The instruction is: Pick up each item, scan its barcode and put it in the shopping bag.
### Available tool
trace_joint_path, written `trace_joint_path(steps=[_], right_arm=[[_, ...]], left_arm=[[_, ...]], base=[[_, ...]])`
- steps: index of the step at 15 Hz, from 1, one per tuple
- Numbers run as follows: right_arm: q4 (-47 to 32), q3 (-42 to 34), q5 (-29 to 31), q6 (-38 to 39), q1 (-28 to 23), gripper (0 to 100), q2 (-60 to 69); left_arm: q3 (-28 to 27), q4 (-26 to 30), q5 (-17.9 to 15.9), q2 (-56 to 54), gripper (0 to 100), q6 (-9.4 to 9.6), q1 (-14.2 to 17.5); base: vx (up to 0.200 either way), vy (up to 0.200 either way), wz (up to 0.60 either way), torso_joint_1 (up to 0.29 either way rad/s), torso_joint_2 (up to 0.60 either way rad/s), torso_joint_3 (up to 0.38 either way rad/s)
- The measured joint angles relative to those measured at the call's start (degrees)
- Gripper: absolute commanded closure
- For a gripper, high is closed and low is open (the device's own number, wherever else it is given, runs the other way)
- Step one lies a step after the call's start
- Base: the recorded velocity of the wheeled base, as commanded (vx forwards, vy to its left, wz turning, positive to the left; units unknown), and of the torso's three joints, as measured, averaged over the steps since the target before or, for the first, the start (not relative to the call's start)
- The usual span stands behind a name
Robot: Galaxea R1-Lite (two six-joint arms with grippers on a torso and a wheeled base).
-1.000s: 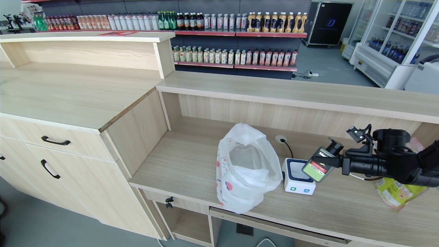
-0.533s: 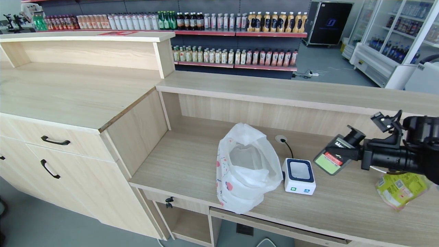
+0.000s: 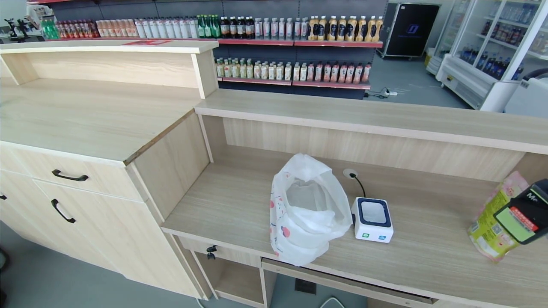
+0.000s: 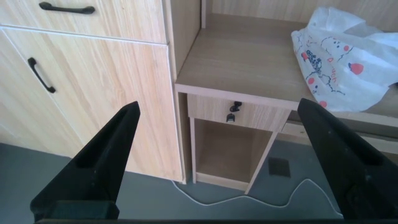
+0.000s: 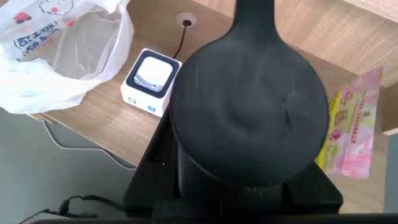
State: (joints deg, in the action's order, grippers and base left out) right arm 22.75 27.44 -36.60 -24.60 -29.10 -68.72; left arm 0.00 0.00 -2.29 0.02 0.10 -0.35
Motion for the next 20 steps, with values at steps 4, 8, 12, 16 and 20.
trace_joint_path(steps=[4,8,12,16,20], right_arm=[[6.42,-0.11,4.46,6.07,9.62,100,2.02],[9.50,2.02,19.33,12.09,26.43,100,-1.37],[18.22,3.25,21.25,12.90,29.67,100,-15.37],[28.47,4.33,21.65,8.59,26.67,100,-30.01],[31.57,5.17,19.69,7.25,22.24,100,-38.08]], left_arm=[[0.00,0.02,0.00,0.00,0,0.00,0.02],[0.00,0.00,0.02,0.00,0,0.00,0.02],[0.00,0.00,-0.02,0.00,0,0.00,0.05],[0.00,0.00,0.00,0.00,0,0.00,0.00],[0.00,0.00,0.00,0.00,0,0.00,0.00]], base=[[0.000,0.000,0.60,0.000,0.00,0.004],[0.000,0.000,0.30,0.004,0.00,0.004],[0.000,0.000,0.00,0.000,0.00,0.000],[0.000,0.000,0.00,0.000,0.00,0.000],[0.000,0.000,0.00,0.000,0.00,0.000]])
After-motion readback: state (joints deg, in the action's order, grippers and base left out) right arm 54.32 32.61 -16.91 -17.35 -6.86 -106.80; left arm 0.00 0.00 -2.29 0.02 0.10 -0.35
